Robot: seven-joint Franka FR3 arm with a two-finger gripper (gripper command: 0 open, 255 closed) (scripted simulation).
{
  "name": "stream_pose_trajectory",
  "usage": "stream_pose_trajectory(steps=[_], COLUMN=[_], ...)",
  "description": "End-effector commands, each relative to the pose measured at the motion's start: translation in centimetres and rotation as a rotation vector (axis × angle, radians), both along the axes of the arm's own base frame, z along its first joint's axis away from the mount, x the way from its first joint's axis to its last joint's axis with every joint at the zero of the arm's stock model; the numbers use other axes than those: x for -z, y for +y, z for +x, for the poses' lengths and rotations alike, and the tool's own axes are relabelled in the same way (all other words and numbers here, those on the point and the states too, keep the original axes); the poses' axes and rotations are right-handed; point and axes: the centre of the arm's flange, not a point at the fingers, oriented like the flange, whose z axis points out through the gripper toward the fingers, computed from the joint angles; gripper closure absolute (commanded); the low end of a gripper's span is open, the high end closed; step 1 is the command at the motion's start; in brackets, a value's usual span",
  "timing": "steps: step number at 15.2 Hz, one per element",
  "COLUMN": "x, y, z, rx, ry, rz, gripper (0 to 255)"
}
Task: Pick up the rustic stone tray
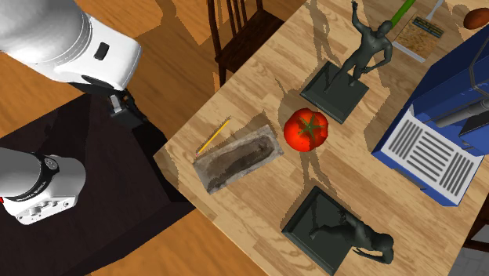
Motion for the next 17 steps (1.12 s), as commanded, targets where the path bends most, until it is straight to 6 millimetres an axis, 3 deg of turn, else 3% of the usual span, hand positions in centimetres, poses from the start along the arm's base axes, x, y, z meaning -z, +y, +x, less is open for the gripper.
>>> stream_pose_trajectory(steps=[1, 17], x=[2.1, 18.0], y=[-1.3, -13.7], z=[0.9, 7.4], rx=[-0.001, -0.007], ry=[-0.003, -0.011], rz=[0.0, 0.008], gripper=[0, 0])
